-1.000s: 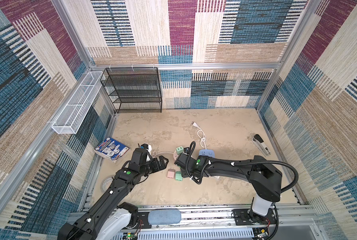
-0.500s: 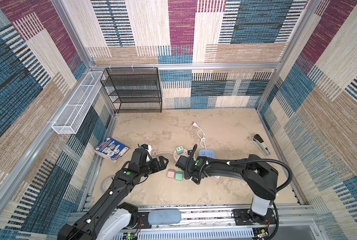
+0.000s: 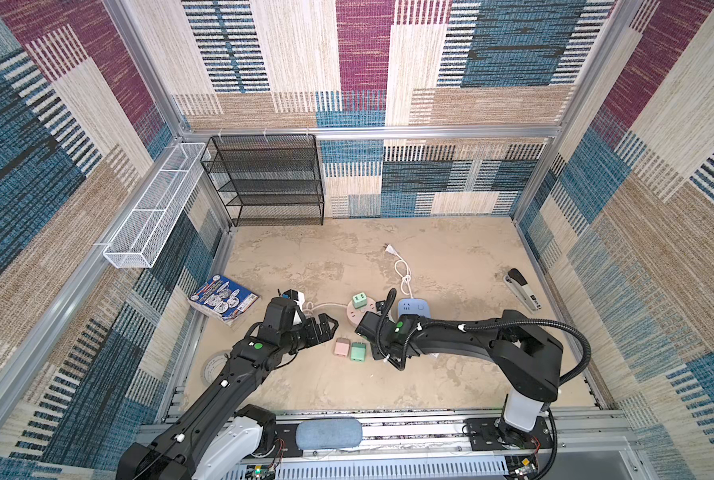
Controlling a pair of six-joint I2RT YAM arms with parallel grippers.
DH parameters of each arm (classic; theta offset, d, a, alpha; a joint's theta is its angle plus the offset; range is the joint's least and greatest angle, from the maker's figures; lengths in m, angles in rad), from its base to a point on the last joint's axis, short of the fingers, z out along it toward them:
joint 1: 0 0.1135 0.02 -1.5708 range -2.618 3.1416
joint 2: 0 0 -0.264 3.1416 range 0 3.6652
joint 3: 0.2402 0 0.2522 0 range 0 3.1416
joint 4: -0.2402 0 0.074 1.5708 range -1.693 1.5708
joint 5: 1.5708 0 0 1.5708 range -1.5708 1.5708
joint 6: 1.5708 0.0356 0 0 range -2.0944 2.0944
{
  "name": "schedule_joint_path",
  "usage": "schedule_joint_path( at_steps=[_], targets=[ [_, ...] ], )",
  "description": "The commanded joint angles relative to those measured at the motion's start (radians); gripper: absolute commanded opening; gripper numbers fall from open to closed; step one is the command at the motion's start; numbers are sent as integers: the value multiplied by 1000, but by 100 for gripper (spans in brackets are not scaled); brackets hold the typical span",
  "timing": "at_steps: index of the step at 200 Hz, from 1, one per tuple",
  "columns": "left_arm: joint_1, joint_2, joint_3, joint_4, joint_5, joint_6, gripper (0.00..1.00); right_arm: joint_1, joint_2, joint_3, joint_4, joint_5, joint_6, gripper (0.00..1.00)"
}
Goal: Insert the plug
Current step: 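Close the right gripper on the teal adapter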
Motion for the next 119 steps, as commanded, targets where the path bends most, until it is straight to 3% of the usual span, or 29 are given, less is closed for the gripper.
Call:
schedule_joint_path(
  at_steps=[1, 39, 90, 119],
  targets=[
    [1, -4, -3, 26, 6, -21, 100, -9, 9, -6, 54, 3, -43, 57],
    [1, -2, -7, 28, 14, -24, 100, -13, 14, -30, 113, -17, -92, 52],
    [1, -3, -5, 22, 51, -21, 97, -13, -20, -60, 160, -69, -160, 30],
    [-2, -5, 6, 2, 124, -11, 93, -12, -95, -98, 170, -116, -272, 28]
  ],
)
